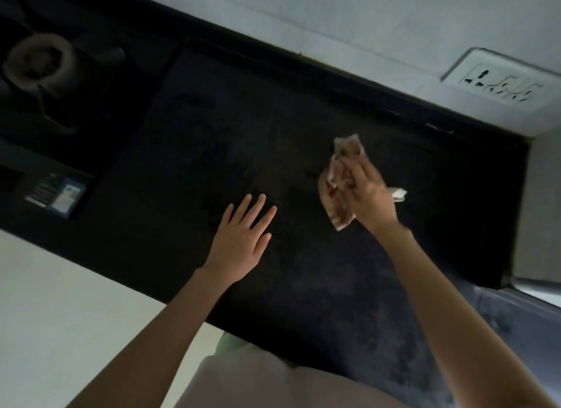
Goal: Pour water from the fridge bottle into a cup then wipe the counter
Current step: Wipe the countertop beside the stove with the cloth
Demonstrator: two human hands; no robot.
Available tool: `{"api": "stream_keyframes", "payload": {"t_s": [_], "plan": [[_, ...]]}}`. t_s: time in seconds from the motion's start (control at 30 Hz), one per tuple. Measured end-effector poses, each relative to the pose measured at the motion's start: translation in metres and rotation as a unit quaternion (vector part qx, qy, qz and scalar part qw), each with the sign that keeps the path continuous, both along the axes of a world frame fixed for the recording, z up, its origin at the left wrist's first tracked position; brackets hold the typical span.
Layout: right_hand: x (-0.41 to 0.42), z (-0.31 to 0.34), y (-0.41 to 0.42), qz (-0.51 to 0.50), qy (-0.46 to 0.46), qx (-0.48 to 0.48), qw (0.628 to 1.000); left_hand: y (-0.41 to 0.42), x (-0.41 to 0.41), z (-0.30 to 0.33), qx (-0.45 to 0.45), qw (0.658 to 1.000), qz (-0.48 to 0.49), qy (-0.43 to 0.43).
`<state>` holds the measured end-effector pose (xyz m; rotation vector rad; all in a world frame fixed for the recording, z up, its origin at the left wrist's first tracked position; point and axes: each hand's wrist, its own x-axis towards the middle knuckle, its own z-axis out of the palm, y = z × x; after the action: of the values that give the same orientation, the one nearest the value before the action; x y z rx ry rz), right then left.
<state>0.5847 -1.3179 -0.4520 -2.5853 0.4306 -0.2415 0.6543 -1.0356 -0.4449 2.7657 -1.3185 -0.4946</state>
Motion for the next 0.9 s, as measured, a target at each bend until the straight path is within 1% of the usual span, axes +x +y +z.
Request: {"api": "stream_keyframes", "payload": {"t_s": [0.07, 0.13, 0.2, 0.27, 0.33, 0.43, 0.5, 0.57, 0.63, 0.73, 0.83, 0.9], "plan": [[0.035, -0.002, -0.019, -0.059, 0.012, -0.002, 0.998, -0.001, -0.001, 0.0, -0.004, 1.0, 0.003, -0.004], [0.08, -0.002, -0.02, -0.104, 0.022, -0.008, 0.994, 0.0, -0.001, 0.0, -0.011, 1.0, 0.0, -0.006], [0.117, 0.001, -0.006, -0.098, 0.03, -0.018, 0.995, 0.001, 0.0, 0.0, -0.018, 1.0, -0.006, -0.004], [0.133, 0.003, 0.017, -0.052, 0.04, -0.019, 0.998, 0.001, 0.001, 0.001, -0.018, 1.0, -0.008, -0.002], [0.119, 0.005, 0.045, 0.018, 0.04, -0.018, 0.999, -0.001, 0.001, 0.004, -0.014, 1.0, -0.001, 0.006], [0.059, 0.007, 0.075, 0.086, 0.016, -0.041, 0.995, -0.004, 0.002, 0.007, 0.0, 1.0, 0.003, 0.024], [0.019, 0.005, 0.073, 0.074, 0.005, -0.023, 0.997, -0.003, 0.003, 0.008, 0.0, 1.0, 0.0, 0.023], [-0.003, 0.004, 0.051, 0.032, -0.004, -0.002, 0.999, -0.002, 0.003, 0.008, 0.005, 1.0, -0.003, 0.024], [0.002, 0.004, 0.022, -0.019, -0.001, 0.004, 1.0, -0.002, 0.003, 0.008, 0.008, 1.0, -0.004, 0.027], [0.047, 0.001, -0.007, -0.079, 0.041, 0.007, 0.996, -0.003, 0.002, 0.009, 0.003, 1.0, -0.005, 0.017], [0.095, 0.006, 0.009, -0.075, 0.061, -0.01, 0.995, 0.001, -0.001, 0.014, 0.004, 1.0, 0.008, 0.007], [0.106, 0.014, 0.044, -0.041, 0.065, -0.004, 0.997, 0.01, -0.003, 0.019, -0.012, 0.999, 0.03, -0.003]]}}
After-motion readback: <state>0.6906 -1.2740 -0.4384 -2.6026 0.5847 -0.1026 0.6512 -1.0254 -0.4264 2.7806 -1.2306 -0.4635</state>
